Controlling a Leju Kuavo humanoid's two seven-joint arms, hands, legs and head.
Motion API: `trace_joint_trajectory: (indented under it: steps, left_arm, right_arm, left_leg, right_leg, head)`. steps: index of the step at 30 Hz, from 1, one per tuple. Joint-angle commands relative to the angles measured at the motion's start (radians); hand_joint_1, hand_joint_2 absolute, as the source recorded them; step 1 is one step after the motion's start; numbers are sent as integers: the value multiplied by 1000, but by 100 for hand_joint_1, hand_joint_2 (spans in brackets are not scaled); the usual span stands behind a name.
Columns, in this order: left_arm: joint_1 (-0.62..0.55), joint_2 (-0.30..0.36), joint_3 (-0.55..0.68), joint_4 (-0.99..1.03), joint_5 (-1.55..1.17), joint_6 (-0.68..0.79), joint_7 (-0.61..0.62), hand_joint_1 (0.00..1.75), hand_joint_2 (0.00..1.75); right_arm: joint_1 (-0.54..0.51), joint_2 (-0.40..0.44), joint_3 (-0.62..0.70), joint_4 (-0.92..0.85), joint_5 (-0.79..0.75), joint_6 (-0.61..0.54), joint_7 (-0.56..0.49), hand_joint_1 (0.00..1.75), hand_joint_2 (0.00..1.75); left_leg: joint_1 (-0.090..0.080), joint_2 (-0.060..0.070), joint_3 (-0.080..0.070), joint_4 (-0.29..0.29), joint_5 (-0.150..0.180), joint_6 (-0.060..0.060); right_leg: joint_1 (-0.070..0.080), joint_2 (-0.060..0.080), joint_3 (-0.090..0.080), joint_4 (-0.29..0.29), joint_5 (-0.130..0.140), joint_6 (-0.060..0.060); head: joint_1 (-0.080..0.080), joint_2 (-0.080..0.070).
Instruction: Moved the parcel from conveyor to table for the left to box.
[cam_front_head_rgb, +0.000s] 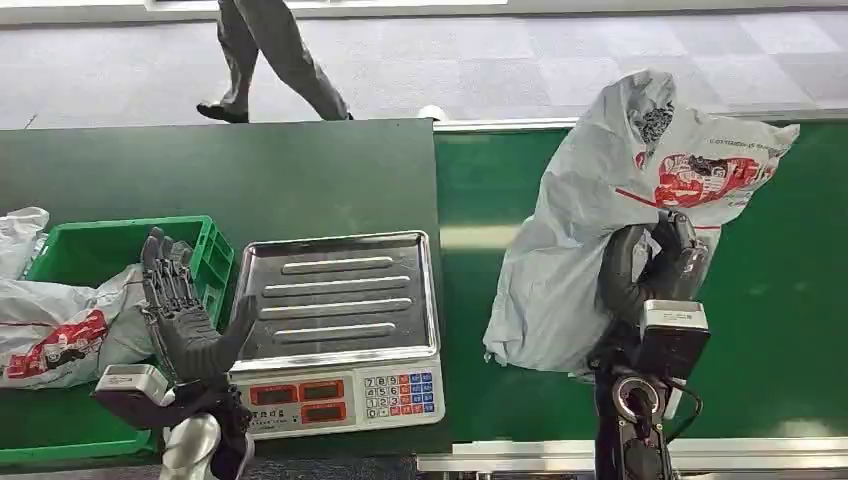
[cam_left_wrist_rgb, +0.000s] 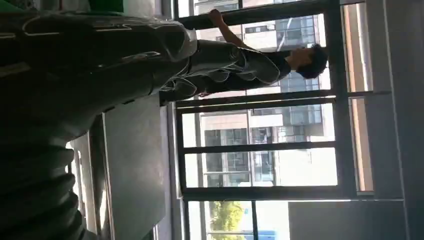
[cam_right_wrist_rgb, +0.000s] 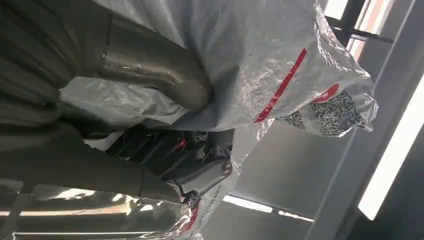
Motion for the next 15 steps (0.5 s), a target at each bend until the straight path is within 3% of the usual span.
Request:
trace_joint_trajectory:
  steps: [1, 3, 7, 11, 15]
  left_arm:
    - [-13, 49, -10, -95, 1, 76, -4, 0, 175]
    - [-24, 55, -5, -105, 7, 91, -4, 0, 175]
    - [-21, 63, 22, -134, 26, 118, -4, 0, 175]
    - [2, 68, 24, -150, 20, 137, -4, 0, 175]
    - [2, 68, 24, -150, 20, 137, -4, 0, 175]
  right_arm:
    - [-165, -123, 244, 52, 186, -17, 49, 175, 175]
    - [-226, -137, 295, 128, 259, 7, 80, 175, 175]
    - [-441, -129, 491, 520, 421, 45, 126, 175, 175]
    - [-546, -98, 645, 820, 487, 46, 113, 175, 175]
    - [-546, -98, 645, 820, 487, 46, 113, 175, 175]
  left_leg:
    - [0, 2, -1, 1, 0, 0]
    - [0, 5, -1, 1, 0, 0]
    - [0, 8, 0, 0, 0, 0]
    - [1, 8, 4, -2, 0, 0]
    - [1, 2, 3, -2, 2, 1]
  right_leg:
    - [0, 3, -2, 1, 1, 0]
    - [0, 5, -3, 1, 1, 0]
    - [0, 8, -2, 1, 3, 0]
    - [1, 8, 2, -1, 3, -1]
    - [1, 2, 3, -1, 2, 0]
  head:
    - [0, 0]
    - [0, 0]
    - [0, 0]
    - [0, 0]
    - [0, 0]
